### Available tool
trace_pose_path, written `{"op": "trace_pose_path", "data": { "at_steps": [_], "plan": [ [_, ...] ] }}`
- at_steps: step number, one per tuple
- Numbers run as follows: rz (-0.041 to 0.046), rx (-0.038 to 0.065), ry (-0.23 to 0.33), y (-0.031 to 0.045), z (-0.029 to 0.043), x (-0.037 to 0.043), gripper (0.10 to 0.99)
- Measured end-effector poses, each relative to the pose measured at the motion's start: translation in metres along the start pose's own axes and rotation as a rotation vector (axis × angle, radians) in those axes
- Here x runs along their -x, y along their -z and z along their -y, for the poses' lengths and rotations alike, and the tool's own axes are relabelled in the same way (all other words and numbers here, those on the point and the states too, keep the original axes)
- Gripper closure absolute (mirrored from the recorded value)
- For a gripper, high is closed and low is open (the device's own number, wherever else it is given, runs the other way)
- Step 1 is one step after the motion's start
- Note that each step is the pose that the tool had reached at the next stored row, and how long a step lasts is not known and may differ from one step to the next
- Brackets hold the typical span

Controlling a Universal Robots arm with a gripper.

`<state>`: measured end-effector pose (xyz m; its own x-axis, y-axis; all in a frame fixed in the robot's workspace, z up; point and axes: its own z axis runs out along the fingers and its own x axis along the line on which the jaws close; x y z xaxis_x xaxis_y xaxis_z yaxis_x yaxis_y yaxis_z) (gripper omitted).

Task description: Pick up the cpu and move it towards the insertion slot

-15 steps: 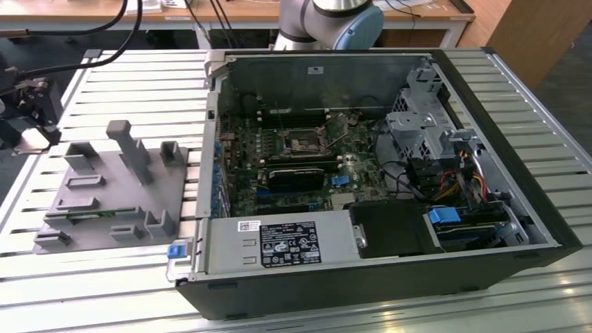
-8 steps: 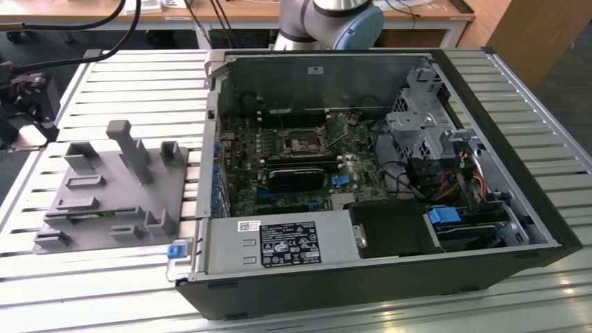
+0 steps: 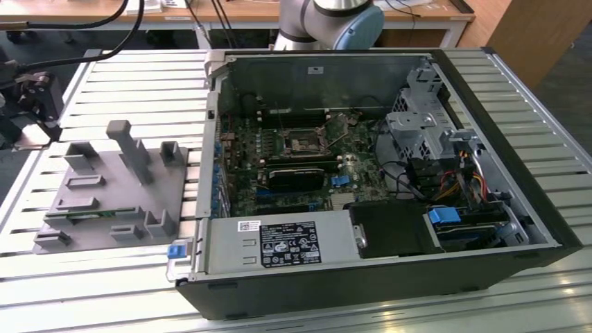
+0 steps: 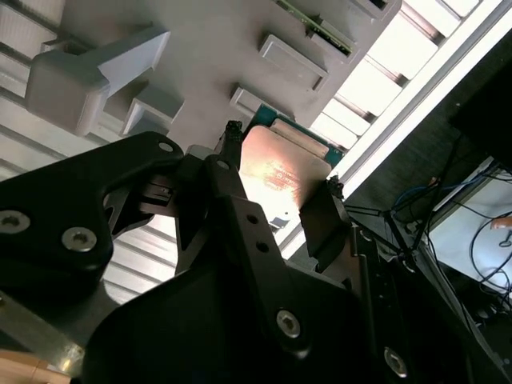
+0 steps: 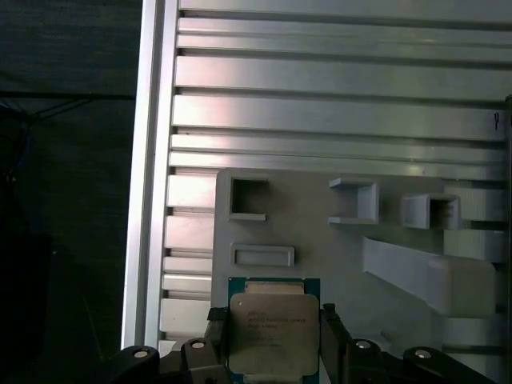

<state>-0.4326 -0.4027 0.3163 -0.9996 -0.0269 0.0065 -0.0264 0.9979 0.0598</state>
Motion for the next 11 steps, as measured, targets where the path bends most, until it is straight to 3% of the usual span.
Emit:
{"op": "trace_pose_path", "data": {
  "at_steps": [5, 11],
  "plan": [
    [-0.0001, 0.0, 0.0, 0.0026, -0.0003, 0.0015, 0.545],
    [0.0, 0.0, 0.0, 0.0151, -0.0016, 0.0015, 0.545]
  ]
}}
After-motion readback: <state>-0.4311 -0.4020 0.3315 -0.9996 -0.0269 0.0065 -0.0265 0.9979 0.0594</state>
